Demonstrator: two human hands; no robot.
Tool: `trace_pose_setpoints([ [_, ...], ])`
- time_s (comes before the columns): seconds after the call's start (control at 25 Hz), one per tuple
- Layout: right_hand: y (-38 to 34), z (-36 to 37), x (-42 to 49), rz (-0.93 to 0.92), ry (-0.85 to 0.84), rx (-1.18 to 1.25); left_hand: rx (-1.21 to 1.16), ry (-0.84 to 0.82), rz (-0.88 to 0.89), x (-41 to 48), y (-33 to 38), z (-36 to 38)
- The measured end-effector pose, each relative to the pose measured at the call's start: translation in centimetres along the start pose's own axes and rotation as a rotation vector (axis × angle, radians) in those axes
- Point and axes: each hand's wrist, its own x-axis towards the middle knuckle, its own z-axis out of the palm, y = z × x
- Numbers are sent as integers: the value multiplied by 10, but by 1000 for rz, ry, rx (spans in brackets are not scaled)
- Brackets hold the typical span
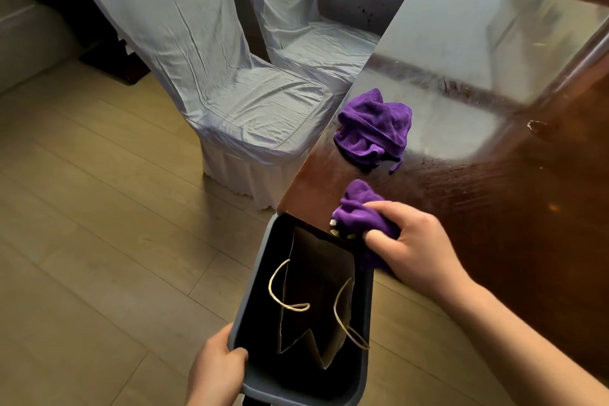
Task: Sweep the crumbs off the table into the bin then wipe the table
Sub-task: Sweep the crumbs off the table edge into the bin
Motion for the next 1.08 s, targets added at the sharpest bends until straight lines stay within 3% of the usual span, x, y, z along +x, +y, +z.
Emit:
trace_pose_setpoints([
  [0.16,-10,7,-19,38,-53,121,-27,24,20,-1,-3,-1],
  [0.28,-13,4,-29,88,-115,362,-26,33,31,1,-2,-3],
  [0.52,-11,-22,-10,233,64,744,-44,15,64,1,-1,-3],
  [0.68,-11,-28,18,381,118,785,-47,18,76,1,-1,-2],
  [0.8,-11,-25,26,614,7,978,-52,17,83,-2,0,-2],
  [0.88,-11,-24,24,677,-117,1132,-55,25,86,-2,1,-4],
  [1.08,-10,-23,9,592,-251,1273,-52,36,94,1,-1,-4],
])
